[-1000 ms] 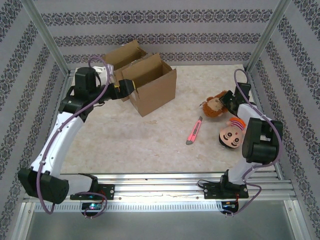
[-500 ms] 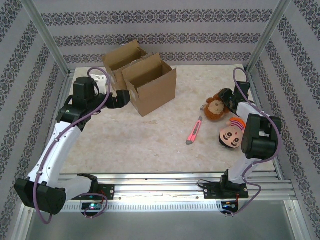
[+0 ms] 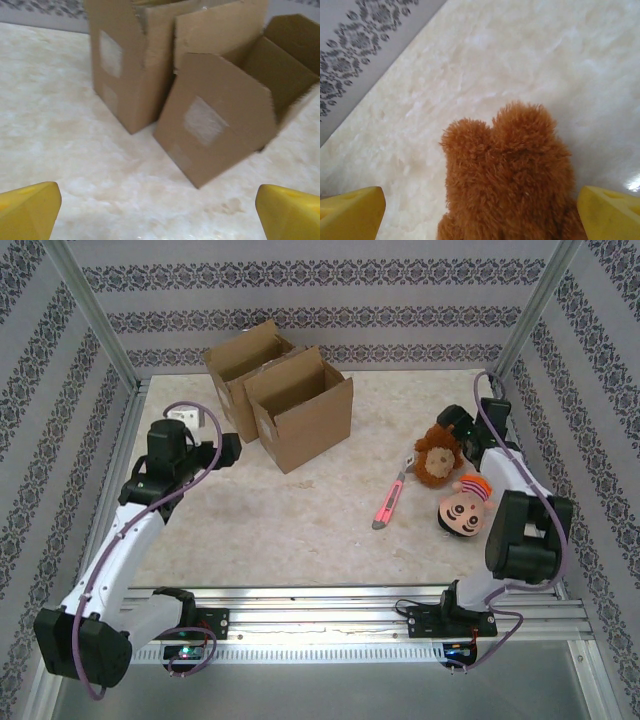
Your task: Unpack the express box
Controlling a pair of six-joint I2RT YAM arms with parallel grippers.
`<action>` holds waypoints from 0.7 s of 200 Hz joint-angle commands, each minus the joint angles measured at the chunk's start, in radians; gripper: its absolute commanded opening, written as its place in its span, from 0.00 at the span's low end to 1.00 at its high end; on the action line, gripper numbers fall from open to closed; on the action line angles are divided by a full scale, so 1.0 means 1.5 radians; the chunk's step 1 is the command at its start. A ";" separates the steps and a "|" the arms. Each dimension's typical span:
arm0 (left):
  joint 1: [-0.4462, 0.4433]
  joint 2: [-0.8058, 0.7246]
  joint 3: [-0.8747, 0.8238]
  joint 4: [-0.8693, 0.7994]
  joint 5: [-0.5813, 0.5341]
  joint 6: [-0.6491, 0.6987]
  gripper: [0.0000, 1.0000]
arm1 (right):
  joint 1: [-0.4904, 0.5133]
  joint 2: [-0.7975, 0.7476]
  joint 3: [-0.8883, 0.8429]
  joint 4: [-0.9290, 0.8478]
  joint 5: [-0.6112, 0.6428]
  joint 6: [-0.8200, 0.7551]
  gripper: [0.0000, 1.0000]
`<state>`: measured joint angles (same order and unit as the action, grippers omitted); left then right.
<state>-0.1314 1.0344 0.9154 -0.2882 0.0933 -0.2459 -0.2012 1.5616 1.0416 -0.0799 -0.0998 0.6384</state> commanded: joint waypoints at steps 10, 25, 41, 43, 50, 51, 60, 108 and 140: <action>0.018 -0.037 -0.097 0.164 -0.136 0.018 1.00 | -0.006 -0.068 -0.040 -0.045 0.082 -0.045 0.98; 0.020 -0.047 -0.178 0.257 -0.175 0.025 1.00 | -0.006 -0.097 -0.065 -0.042 0.113 -0.067 0.98; 0.024 -0.042 -0.267 0.386 -0.216 0.033 1.00 | -0.003 -0.129 -0.110 -0.010 0.141 -0.096 0.98; 0.025 -0.040 -0.278 0.404 -0.219 0.035 1.00 | -0.003 -0.133 -0.118 -0.003 0.143 -0.100 0.98; 0.028 -0.029 -0.310 0.461 -0.226 0.046 1.00 | -0.001 -0.148 -0.145 0.029 0.148 -0.116 0.98; 0.028 -0.026 -0.314 0.469 -0.227 0.048 1.00 | 0.000 -0.150 -0.148 0.034 0.149 -0.119 0.98; 0.030 0.000 -0.347 0.540 -0.237 0.066 1.00 | 0.004 -0.167 -0.183 0.075 0.155 -0.141 0.98; 0.063 0.202 -0.405 0.759 -0.205 0.123 1.00 | 0.074 -0.196 -0.441 0.580 0.126 -0.302 0.98; 0.101 0.309 -0.428 0.907 -0.125 0.118 1.00 | 0.092 -0.182 -0.479 0.690 0.083 -0.323 0.98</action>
<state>-0.0265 1.4151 0.2993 0.7834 -0.1844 -0.0895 -0.0753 1.2800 0.3481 0.6086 0.0666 0.2356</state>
